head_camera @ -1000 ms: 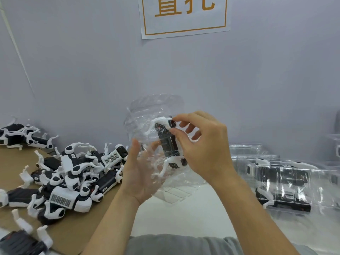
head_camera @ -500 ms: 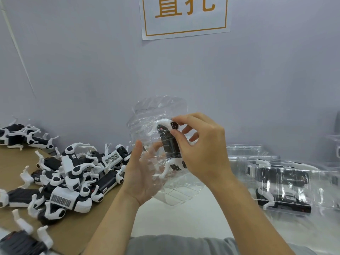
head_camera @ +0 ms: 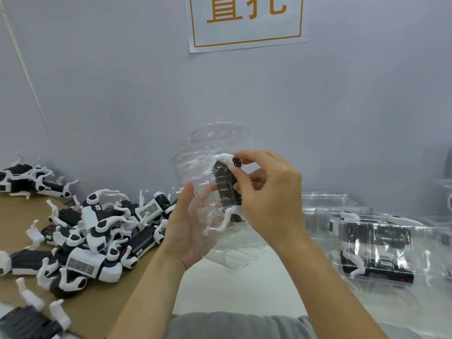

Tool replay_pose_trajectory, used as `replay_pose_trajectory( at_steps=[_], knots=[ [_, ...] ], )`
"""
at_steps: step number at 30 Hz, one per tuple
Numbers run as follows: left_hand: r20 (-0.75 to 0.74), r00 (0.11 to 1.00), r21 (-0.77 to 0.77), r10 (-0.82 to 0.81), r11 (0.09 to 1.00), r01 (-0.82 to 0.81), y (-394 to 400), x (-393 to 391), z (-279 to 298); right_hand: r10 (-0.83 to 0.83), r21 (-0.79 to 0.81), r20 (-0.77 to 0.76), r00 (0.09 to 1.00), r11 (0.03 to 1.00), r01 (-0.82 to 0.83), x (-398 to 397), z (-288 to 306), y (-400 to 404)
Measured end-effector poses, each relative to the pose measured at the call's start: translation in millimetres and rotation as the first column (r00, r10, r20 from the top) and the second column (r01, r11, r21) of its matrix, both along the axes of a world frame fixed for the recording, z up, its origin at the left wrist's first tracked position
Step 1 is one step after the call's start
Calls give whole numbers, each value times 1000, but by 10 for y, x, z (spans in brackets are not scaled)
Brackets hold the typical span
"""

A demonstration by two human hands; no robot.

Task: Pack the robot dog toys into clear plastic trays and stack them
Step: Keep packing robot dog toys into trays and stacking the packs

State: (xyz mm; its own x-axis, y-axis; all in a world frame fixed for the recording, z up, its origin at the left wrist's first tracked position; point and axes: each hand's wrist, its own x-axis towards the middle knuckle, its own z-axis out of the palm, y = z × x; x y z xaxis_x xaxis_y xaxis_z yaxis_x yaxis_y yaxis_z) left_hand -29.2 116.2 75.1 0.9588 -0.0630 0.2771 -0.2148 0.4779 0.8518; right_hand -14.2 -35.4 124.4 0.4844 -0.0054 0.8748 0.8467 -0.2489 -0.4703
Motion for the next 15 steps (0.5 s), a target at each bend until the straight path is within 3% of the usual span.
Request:
replay_pose_trajectory(
  at_steps=[5, 10, 15],
  knots=[
    [74, 997, 106, 14, 994, -22, -36, -39, 91, 5, 11, -164, 986, 1000, -3, 69, -26, -77],
    [133, 991, 61, 8, 998, -16, -52, -76, 148, -21, -131, -400, 916, 991, -34, 173, -126, -171],
    [130, 991, 59, 7, 998, -15, -30, -86, 166, 43, -109, -481, 876, 988, -109, 196, -175, -142]
  ],
)
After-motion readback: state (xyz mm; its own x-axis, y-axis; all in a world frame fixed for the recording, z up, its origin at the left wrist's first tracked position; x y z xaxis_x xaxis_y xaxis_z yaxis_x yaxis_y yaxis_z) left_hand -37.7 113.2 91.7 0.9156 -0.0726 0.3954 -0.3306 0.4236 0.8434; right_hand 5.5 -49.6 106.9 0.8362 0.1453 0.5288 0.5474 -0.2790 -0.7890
